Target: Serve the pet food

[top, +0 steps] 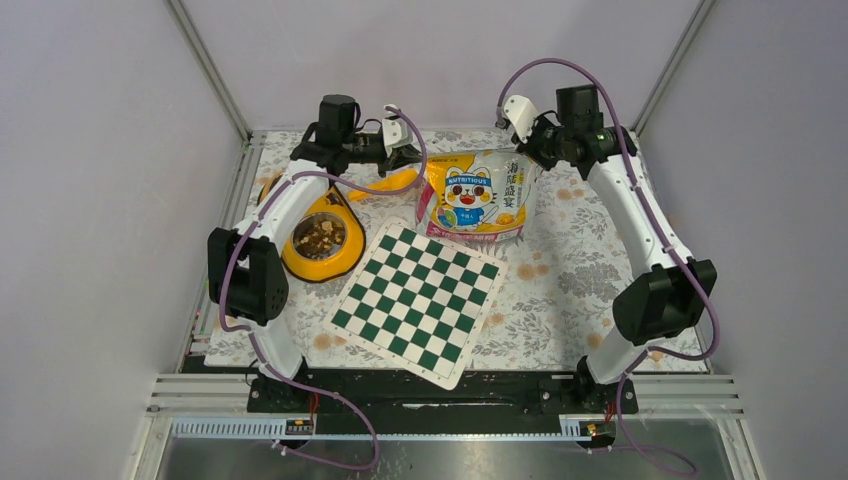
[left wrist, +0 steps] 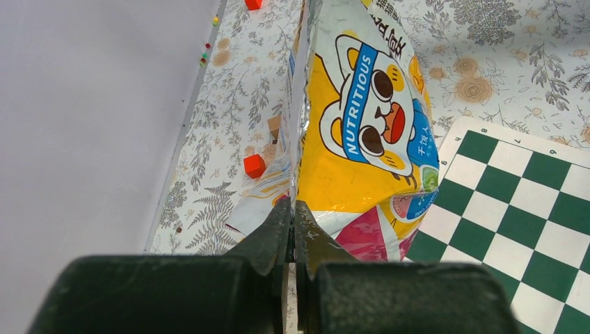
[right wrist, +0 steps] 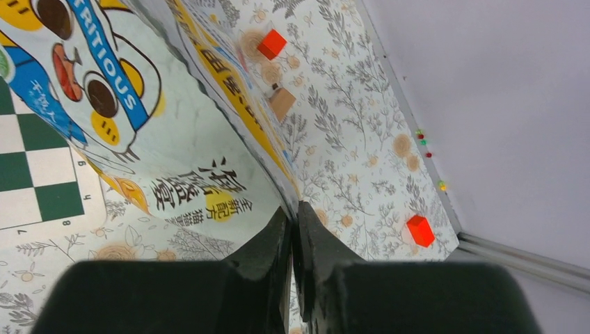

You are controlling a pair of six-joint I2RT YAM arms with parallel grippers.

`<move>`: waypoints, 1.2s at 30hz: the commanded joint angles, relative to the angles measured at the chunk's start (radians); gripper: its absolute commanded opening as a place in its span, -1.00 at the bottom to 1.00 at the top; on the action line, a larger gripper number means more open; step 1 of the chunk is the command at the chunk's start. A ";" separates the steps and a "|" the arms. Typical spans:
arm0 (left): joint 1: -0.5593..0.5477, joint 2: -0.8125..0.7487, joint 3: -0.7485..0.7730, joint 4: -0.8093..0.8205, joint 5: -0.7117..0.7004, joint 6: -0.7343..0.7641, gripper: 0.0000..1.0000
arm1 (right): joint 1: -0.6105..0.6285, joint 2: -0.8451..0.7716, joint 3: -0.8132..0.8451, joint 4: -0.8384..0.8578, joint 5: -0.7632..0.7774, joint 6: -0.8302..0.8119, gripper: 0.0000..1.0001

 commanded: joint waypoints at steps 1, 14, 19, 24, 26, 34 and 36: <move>0.122 -0.037 0.000 -0.087 -0.083 0.009 -1.00 | -0.150 -0.059 -0.021 0.016 0.391 -0.053 -0.79; 0.119 -0.042 0.007 -0.087 -0.019 -0.019 -1.00 | -0.181 -0.107 -0.077 0.048 0.393 -0.058 -0.76; 0.084 -0.053 0.009 -0.029 -0.003 -0.077 -1.00 | -0.181 -0.113 -0.054 -0.066 0.255 -0.057 -0.61; 0.064 -0.037 0.042 -0.019 -0.015 -0.107 -1.00 | -0.177 -0.123 -0.071 -0.068 0.192 -0.022 -0.16; 0.058 -0.034 0.052 -0.016 -0.016 -0.120 -0.96 | -0.175 -0.132 -0.084 -0.047 0.192 -0.016 0.02; 0.017 -0.057 -0.013 0.250 -0.006 -0.327 0.09 | -0.144 -0.153 -0.033 -0.052 0.090 0.054 0.39; 0.007 -0.051 -0.018 0.283 0.001 -0.357 0.17 | -0.142 -0.176 -0.016 -0.066 -0.018 0.074 0.45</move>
